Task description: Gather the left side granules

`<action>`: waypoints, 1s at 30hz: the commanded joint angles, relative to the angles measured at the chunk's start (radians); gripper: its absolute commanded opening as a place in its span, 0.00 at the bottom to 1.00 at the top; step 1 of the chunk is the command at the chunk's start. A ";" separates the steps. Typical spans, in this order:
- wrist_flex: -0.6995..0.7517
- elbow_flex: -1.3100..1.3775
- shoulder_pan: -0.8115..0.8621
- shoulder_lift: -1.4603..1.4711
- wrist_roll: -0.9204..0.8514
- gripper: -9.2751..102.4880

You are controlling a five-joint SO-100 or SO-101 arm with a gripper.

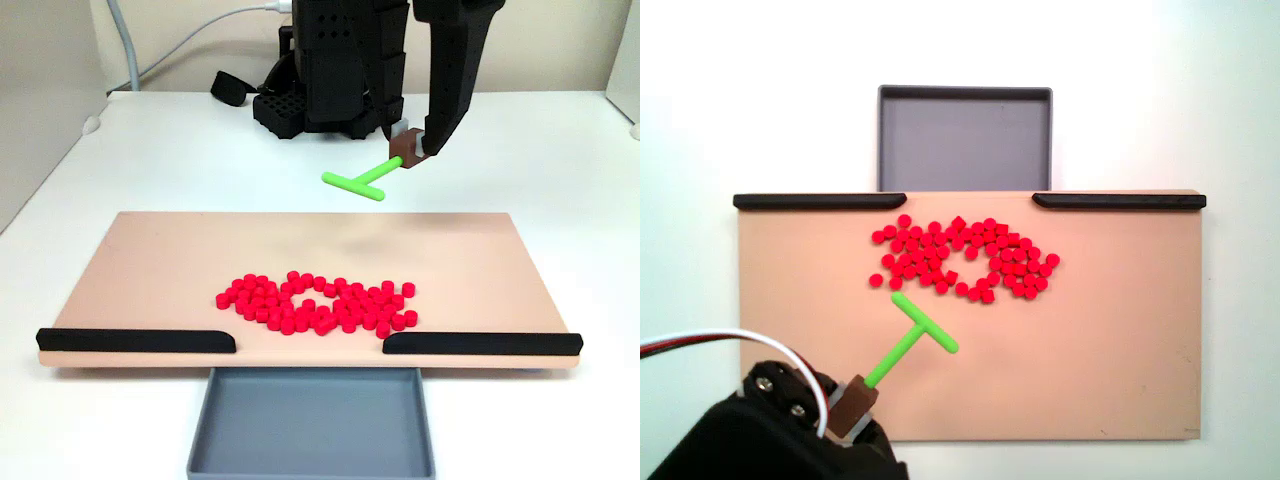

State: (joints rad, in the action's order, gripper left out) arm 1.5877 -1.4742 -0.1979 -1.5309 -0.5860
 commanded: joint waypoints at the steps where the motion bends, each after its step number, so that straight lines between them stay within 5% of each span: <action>1: 0.003 0.055 -0.014 0.012 0.046 0.08; 30: 0.005 0.166 -0.121 0.132 0.419 0.08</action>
State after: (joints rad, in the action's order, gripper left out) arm 1.5892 -1.3514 -0.3068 -1.3990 -0.2010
